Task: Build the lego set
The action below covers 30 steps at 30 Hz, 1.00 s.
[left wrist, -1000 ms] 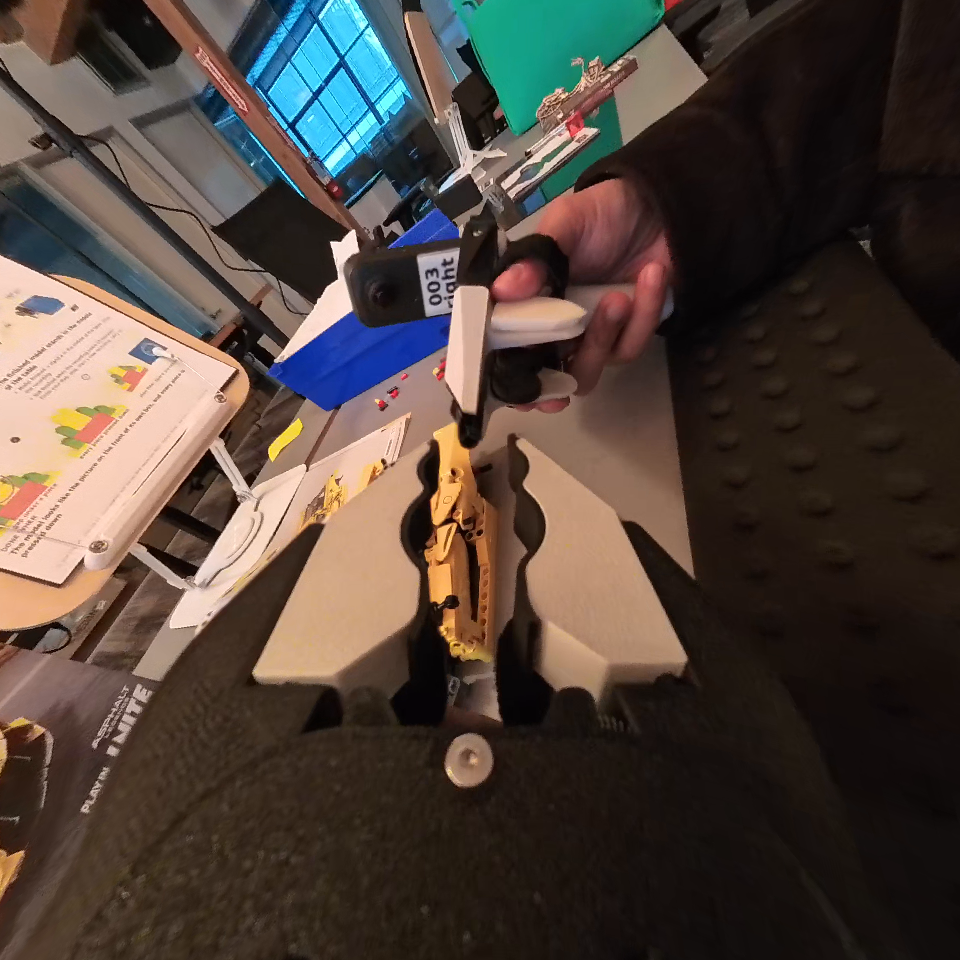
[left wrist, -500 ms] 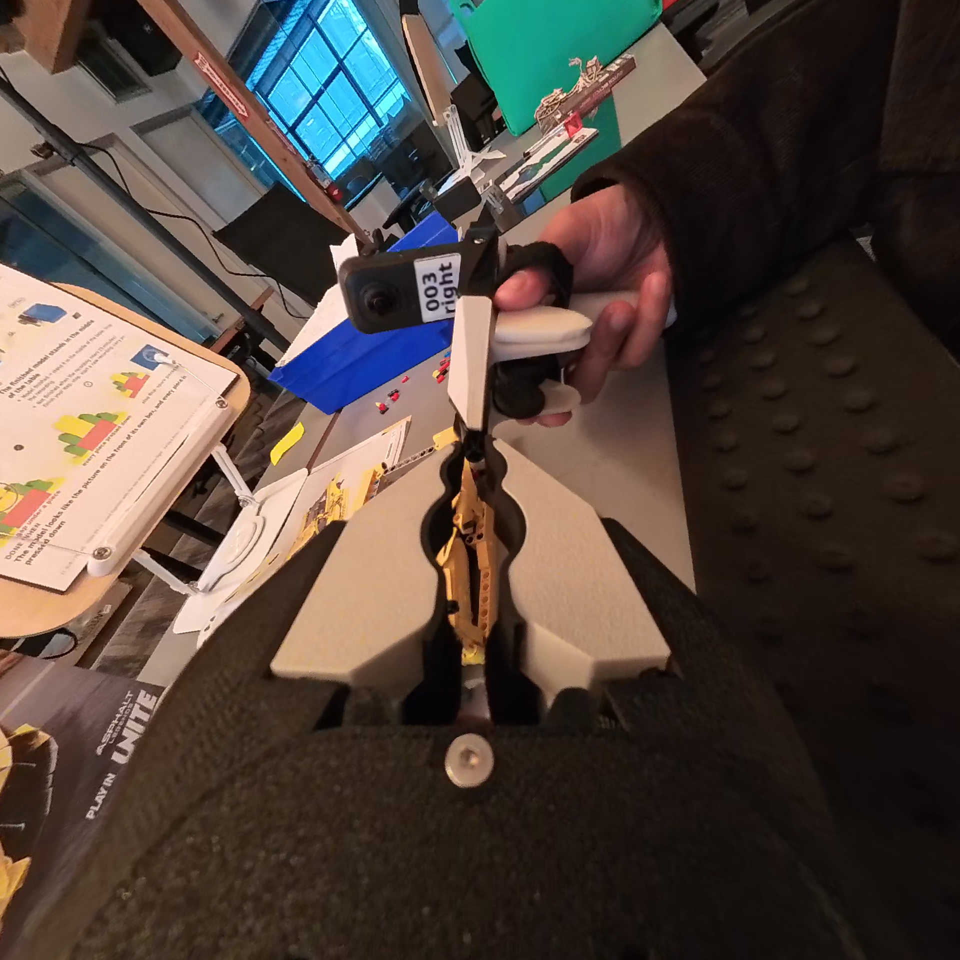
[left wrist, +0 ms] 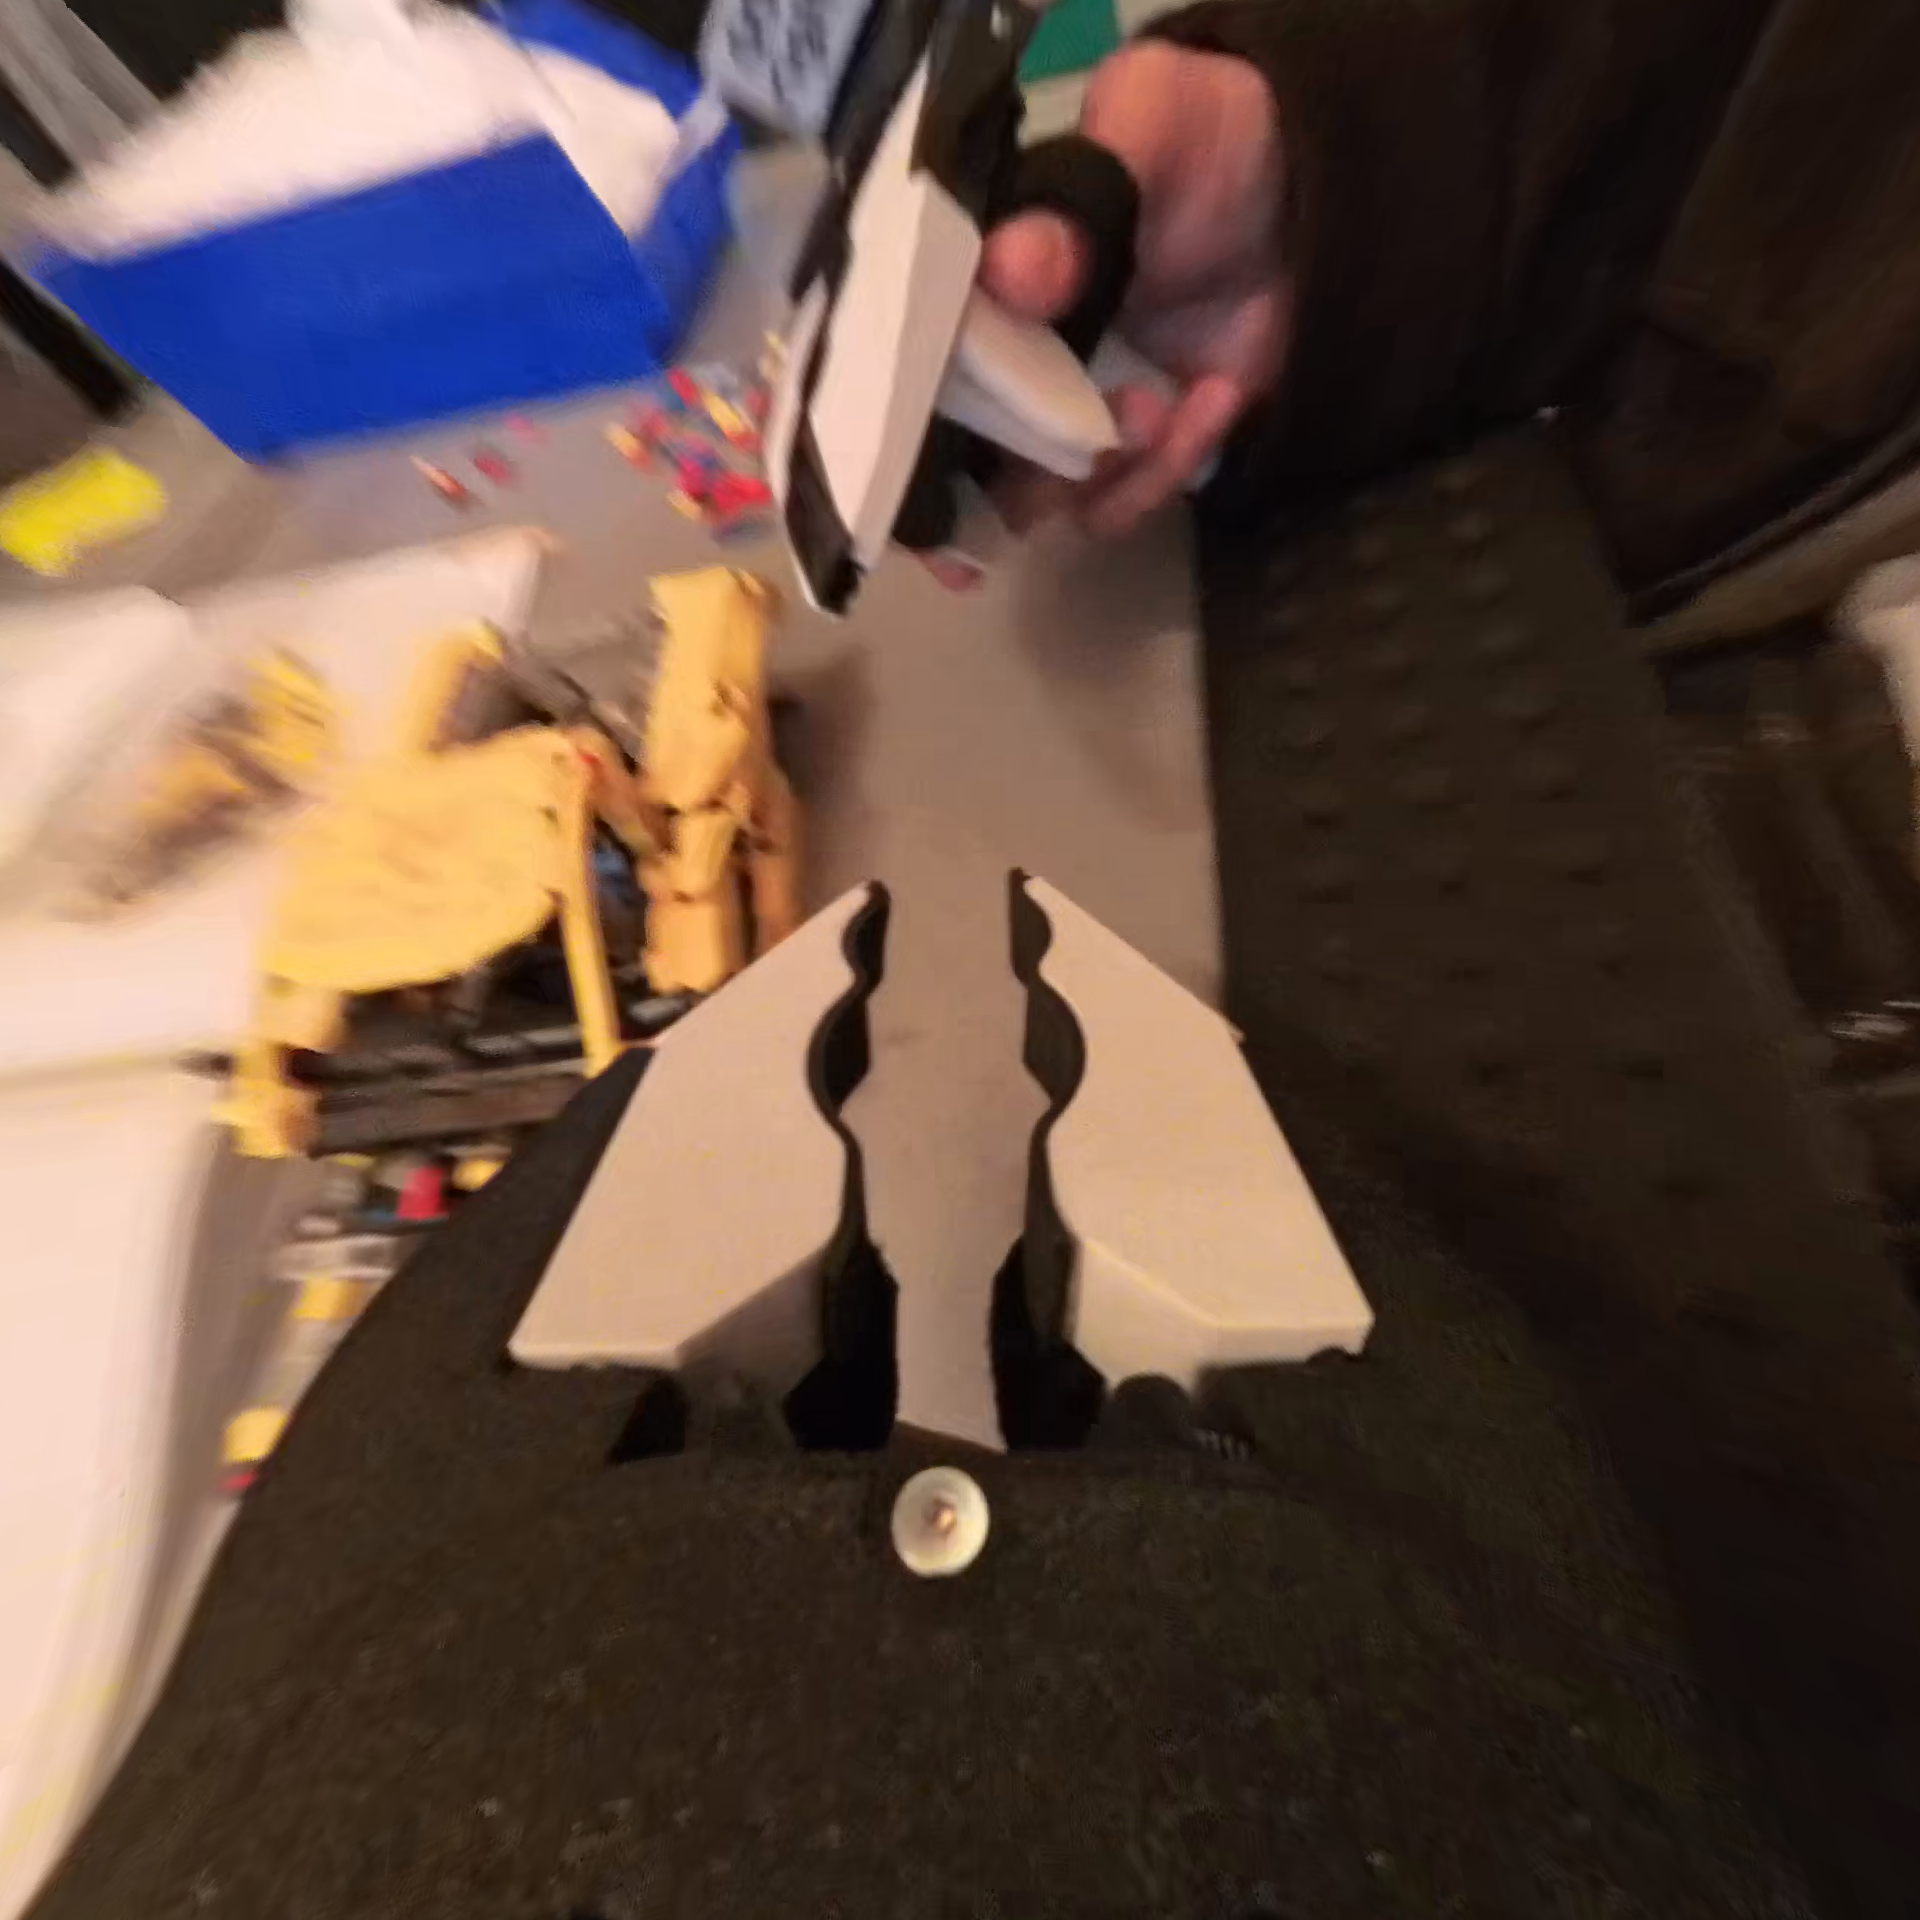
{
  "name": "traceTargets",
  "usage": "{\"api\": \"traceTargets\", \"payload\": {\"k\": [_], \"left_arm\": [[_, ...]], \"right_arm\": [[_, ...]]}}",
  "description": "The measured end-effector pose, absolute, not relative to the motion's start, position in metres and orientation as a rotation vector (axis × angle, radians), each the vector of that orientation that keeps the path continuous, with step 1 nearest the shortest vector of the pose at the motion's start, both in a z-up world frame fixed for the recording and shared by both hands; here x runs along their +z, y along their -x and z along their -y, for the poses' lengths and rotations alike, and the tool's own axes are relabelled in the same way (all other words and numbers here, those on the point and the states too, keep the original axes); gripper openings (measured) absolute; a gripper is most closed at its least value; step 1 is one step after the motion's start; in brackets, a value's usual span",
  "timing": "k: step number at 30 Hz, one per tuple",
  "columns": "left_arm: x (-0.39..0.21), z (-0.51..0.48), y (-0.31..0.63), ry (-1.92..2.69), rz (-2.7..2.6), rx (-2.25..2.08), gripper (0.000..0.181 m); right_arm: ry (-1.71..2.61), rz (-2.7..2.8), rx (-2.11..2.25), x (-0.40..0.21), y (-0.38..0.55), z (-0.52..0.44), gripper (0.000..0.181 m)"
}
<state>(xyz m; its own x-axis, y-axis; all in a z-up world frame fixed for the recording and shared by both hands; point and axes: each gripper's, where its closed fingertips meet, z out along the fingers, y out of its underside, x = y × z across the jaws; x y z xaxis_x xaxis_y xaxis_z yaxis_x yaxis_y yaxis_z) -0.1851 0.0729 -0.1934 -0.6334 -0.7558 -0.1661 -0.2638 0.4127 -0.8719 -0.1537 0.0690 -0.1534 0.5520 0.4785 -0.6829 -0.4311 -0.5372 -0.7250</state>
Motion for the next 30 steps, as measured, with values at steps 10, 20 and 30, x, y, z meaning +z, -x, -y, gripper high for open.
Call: {"api": "traceTargets", "payload": {"k": [10, 20, 30], "left_arm": [[-0.249, -0.057, 0.200, 0.929, -2.429, -1.017, 0.031], [-0.224, -0.056, 0.192, 0.892, -2.341, -1.106, 0.014], [-0.156, -0.053, 0.192, 0.907, -2.068, -1.573, 0.014]], "right_arm": [[1.904, 0.080, 1.023, -0.171, 0.159, -0.074, 0.007], [1.873, 0.159, 0.992, -0.166, 0.163, -0.070, 0.007], [1.819, 0.300, 1.013, -0.154, 0.182, -0.062, 0.007]]}}
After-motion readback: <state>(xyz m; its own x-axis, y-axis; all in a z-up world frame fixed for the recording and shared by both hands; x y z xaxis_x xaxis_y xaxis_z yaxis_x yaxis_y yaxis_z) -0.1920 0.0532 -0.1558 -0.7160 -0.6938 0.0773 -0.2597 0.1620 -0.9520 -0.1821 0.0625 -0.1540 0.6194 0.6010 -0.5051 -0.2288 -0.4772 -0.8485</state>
